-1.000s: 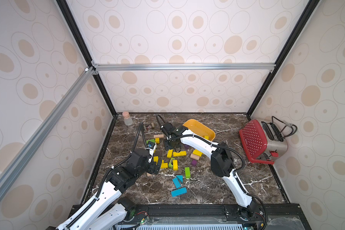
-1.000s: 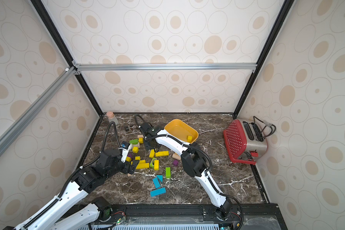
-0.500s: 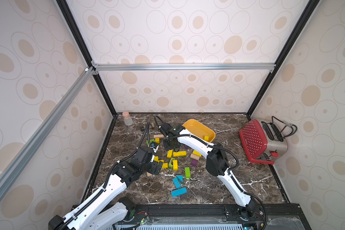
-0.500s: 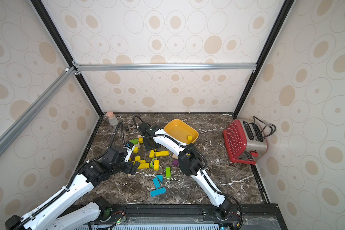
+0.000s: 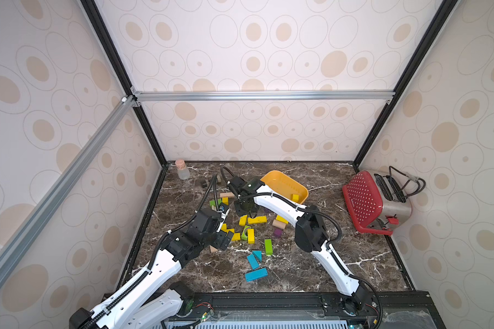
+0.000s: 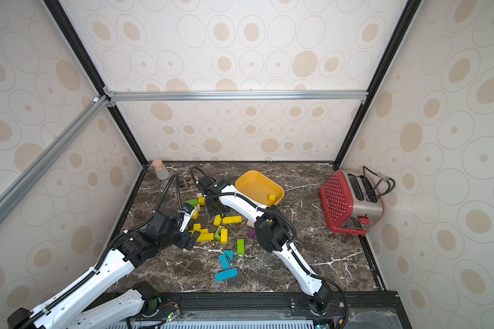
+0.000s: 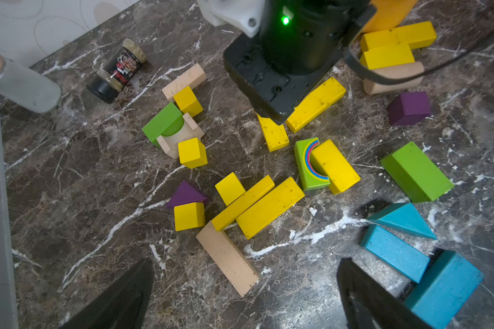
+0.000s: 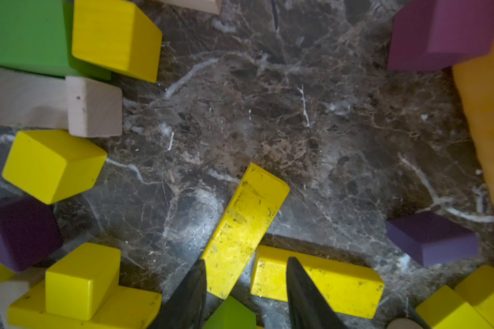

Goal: Pick out the yellow building blocks
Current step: Pick up the building block from the center of the board.

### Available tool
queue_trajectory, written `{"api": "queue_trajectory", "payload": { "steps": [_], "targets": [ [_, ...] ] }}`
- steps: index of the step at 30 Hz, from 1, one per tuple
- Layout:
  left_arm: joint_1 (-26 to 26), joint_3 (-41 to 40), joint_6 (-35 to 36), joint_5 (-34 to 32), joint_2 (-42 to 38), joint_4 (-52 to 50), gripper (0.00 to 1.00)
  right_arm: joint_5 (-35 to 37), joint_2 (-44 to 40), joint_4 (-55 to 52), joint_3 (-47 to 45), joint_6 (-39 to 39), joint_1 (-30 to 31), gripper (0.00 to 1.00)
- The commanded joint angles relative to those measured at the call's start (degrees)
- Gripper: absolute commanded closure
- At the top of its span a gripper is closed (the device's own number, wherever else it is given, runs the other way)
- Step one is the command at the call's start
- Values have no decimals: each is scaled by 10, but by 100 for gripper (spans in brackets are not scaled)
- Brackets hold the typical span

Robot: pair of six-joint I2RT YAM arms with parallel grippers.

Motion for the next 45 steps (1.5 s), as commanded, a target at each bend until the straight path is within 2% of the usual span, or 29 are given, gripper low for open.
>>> {"api": "queue_trajectory", "payload": {
  "steps": [1, 13, 23, 33, 41, 45],
  "targets": [
    [3, 2, 59, -6, -11, 12, 1, -4, 28, -5, 0, 20, 7, 52],
    [3, -26, 63, -8, -20, 33, 1, -22, 64, 2, 12, 27, 7, 53],
    [4, -28, 66, -24, -12, 32, 1, -8, 60, 3, 11, 8, 6, 68],
    [5, -22, 76, -41, 4, 40, 0, -15, 23, 33, 9, -19, 6, 90],
    [5, -6, 68, -15, 24, 71, 1, -23, -10, 53, 5, -48, 2, 98],
    [5, 7, 65, 0, 49, 100, 1, -14, -36, 63, -9, -72, 1, 99]
  ]
}}
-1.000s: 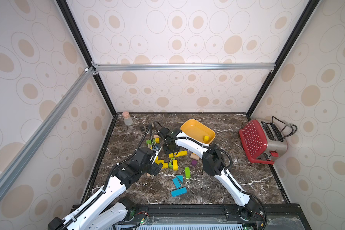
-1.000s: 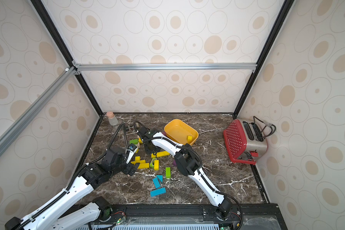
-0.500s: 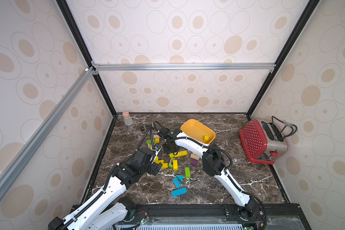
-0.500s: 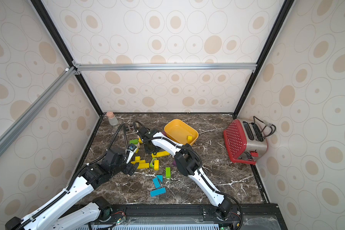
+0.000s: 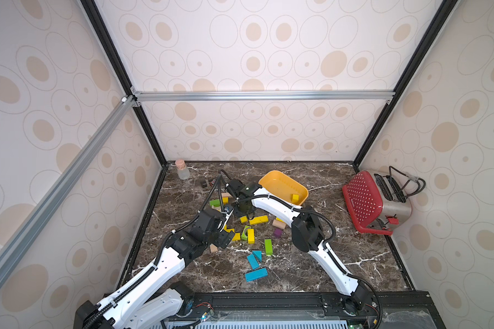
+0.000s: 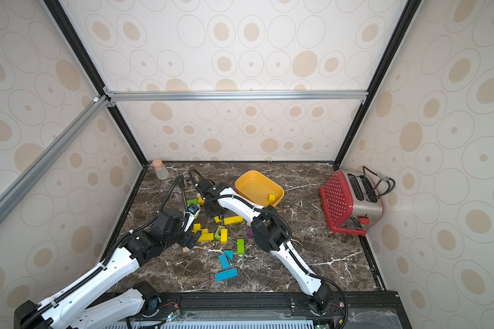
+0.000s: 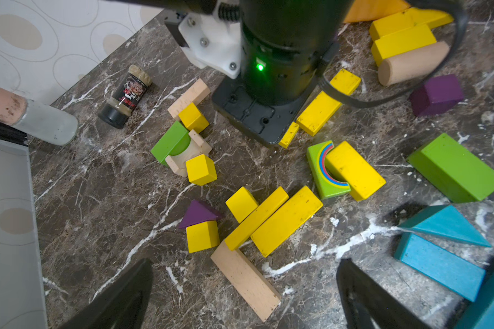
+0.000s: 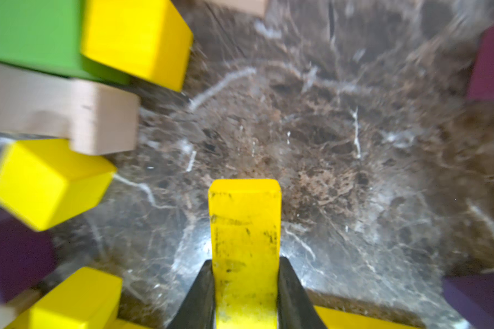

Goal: Pick out the yellow building blocks
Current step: Pick up the building block from the center of the board, then place the building block in the storage box.

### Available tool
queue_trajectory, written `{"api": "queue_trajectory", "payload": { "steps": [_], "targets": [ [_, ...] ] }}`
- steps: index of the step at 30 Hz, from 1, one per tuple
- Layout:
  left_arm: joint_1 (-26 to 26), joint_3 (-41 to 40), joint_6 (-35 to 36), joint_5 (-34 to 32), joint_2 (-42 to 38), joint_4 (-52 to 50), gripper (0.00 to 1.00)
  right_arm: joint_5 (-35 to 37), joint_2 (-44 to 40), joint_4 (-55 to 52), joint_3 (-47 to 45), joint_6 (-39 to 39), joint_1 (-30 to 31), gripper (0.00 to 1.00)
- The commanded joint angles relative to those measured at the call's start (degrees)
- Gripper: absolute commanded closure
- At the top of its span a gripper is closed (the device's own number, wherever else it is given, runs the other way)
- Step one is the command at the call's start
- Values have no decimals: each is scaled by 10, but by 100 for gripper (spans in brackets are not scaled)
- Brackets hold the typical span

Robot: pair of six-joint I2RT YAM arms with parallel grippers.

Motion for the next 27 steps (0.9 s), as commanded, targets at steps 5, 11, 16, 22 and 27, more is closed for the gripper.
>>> {"api": "queue_trajectory", "payload": {
  "steps": [5, 11, 16, 22, 27],
  "targets": [
    [3, 55, 28, -7, 49, 46, 1, 0, -102, 29, -68, -41, -7, 100],
    [4, 79, 41, -14, 84, 77, 1, -23, -143, 63, -118, -49, -26, 100],
    [4, 89, 48, -2, 102, 113, 1, -36, -170, 89, -143, -56, -44, 100],
    [4, 116, 42, 0, 135, 138, 2, -30, -187, 89, -151, -75, -52, 100],
    [3, 131, 41, 4, 164, 159, 2, -33, -212, 100, -180, -76, -69, 100]
  ]
}}
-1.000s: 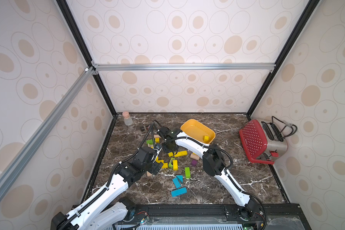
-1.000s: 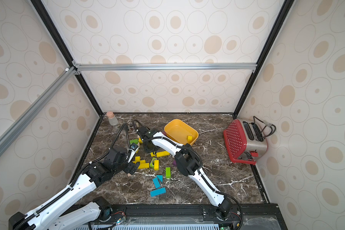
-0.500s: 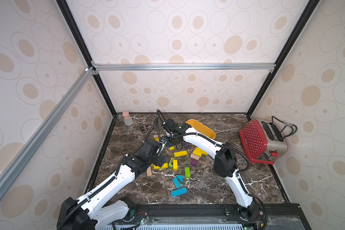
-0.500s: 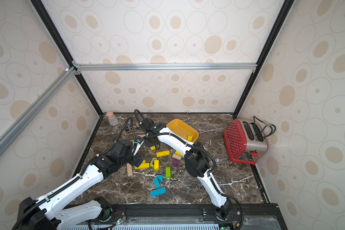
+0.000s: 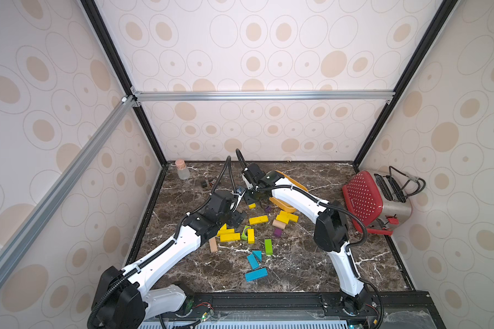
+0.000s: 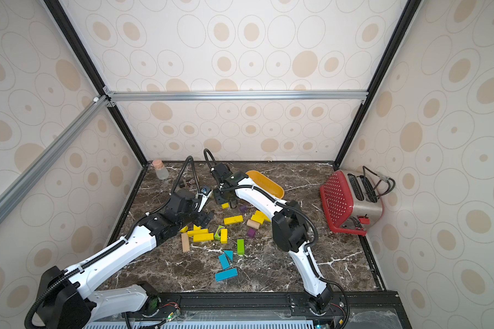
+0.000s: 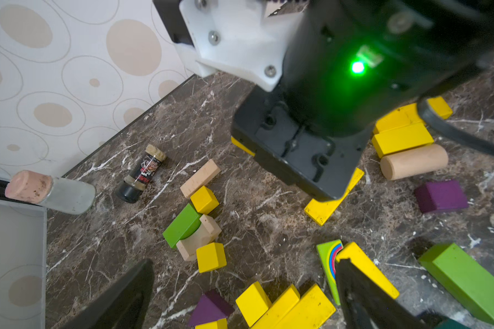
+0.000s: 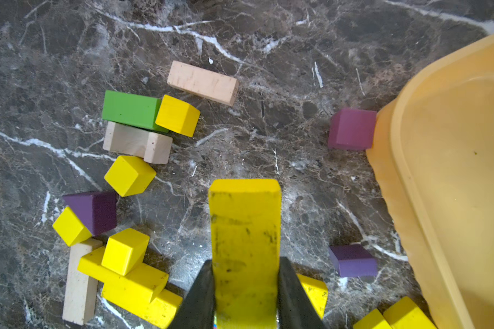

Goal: Pick out the yellow building blocks
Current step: Place the building block in the storage box.

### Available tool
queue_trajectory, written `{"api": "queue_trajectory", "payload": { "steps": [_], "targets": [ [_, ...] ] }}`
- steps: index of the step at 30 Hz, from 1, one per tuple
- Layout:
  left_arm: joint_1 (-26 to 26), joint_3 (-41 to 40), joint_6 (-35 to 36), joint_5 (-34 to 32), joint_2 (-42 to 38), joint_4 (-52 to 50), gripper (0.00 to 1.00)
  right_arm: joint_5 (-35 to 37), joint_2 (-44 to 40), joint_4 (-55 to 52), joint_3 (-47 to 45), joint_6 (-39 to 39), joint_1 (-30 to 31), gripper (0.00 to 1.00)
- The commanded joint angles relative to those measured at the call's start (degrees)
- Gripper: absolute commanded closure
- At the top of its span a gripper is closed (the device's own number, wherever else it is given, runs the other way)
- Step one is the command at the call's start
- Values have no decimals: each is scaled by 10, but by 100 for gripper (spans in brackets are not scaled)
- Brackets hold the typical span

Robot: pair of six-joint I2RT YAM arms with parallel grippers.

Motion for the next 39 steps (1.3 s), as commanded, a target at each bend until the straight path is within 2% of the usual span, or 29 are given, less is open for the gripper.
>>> {"api": "queue_trajectory", "payload": {
  "steps": [1, 21, 28, 34, 39],
  "targets": [
    [3, 32, 9, 7, 17, 23, 2, -5, -40, 7, -18, -10, -14, 100],
    [2, 156, -1, 77, 197, 79, 3, 1, -82, 29, -78, -57, -134, 100],
    [3, 175, -16, 111, 240, 89, 3, -11, -40, 26, -68, -77, -172, 100],
    [2, 164, -4, 146, 244, 92, 3, 31, -3, 26, -70, -108, -182, 100],
    [3, 157, -6, 156, 235, 102, 3, 16, 51, -3, -10, -106, -196, 100]
  ]
}}
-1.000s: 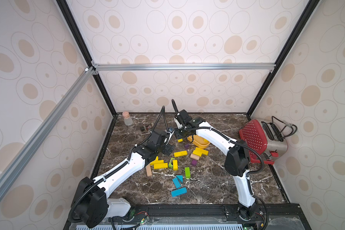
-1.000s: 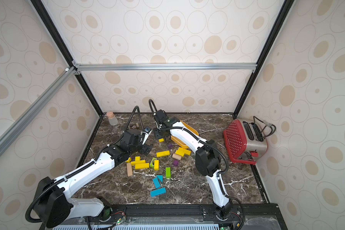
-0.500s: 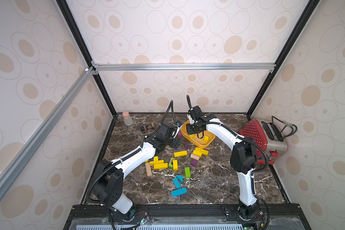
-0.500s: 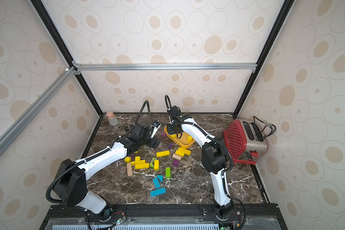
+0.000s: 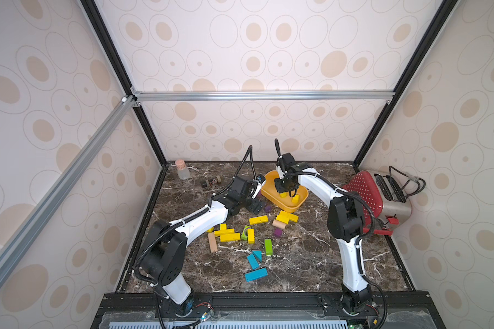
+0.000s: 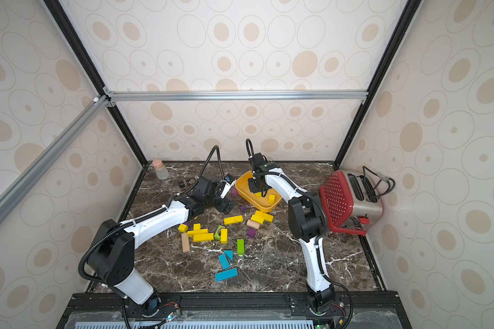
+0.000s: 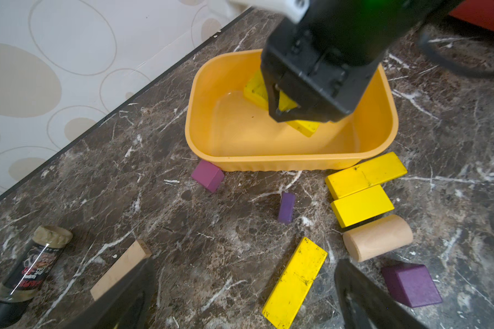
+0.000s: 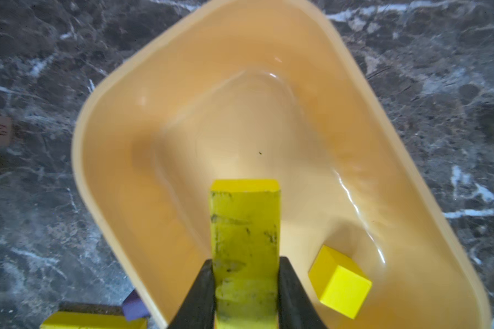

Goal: Pick out the yellow building blocks
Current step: Place the building block in the storage box.

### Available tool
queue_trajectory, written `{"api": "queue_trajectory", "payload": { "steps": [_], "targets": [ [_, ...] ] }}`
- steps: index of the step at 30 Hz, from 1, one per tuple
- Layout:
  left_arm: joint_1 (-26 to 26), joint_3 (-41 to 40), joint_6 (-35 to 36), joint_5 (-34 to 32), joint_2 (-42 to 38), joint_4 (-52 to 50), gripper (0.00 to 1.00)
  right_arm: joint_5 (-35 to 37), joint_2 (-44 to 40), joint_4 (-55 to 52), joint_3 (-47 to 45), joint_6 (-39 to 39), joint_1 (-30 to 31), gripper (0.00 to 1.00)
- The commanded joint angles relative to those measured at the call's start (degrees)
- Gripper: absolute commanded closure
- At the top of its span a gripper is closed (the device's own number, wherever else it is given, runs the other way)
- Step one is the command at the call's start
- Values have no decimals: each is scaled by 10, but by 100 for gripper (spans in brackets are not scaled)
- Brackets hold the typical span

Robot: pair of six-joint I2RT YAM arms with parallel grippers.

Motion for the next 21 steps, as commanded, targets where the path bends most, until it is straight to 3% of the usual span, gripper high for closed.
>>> {"api": "queue_trajectory", "payload": {
  "steps": [1, 11, 21],
  "targets": [
    [2, 4, 4, 19, -15, 22, 2, 5, 37, -25, 50, -12, -11, 100],
    [1, -12, -6, -1, -44, 25, 2, 66, 98, -49, 101, -12, -16, 99],
    [1, 5, -9, -24, -24, 16, 2, 35, 99, -41, 100, 0, -20, 87]
  ]
}}
